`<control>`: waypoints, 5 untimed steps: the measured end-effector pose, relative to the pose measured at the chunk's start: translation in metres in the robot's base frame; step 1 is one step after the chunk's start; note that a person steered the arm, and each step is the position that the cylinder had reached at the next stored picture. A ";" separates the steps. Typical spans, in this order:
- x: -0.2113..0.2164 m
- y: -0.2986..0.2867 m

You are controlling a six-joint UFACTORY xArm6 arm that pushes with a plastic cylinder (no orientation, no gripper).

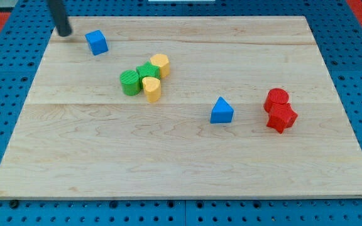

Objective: Push blue cube closer to red circle and red star

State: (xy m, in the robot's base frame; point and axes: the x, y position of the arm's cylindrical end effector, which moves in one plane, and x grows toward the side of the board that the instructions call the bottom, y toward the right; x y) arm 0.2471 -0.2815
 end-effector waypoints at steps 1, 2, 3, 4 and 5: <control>0.030 0.024; 0.033 0.086; 0.002 0.143; 0.003 0.219; 0.026 0.270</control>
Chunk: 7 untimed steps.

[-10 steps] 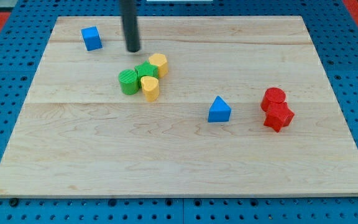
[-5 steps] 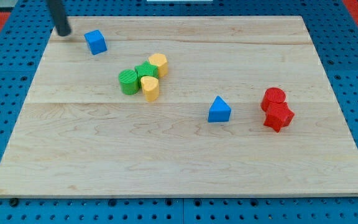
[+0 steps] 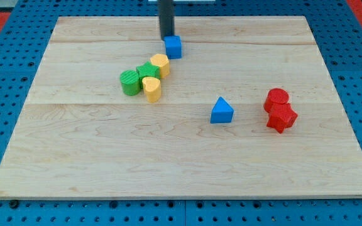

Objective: Push blue cube closer to red circle and red star

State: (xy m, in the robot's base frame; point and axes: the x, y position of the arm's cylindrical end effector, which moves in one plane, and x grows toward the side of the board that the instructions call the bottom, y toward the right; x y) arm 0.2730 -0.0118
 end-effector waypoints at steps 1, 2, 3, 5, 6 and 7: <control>0.030 0.047; 0.043 0.070; 0.018 0.066; 0.008 -0.040; 0.052 0.008; 0.054 0.058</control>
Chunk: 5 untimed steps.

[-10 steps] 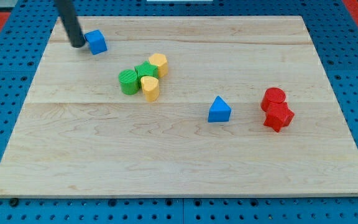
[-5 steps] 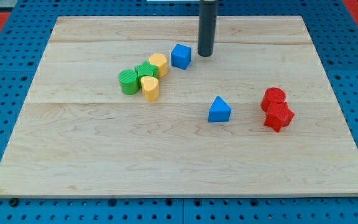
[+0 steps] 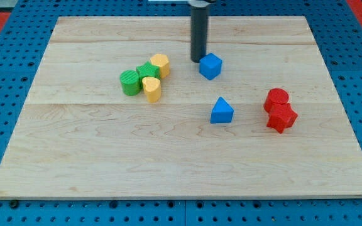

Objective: Push blue cube closer to red circle and red star

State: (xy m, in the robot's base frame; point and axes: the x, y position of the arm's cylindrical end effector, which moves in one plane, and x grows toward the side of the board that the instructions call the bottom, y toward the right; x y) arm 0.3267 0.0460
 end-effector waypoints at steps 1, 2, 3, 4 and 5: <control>0.016 0.026; 0.056 0.023; 0.097 0.026; 0.124 0.036; 0.151 0.064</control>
State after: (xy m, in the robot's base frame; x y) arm 0.4778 0.1104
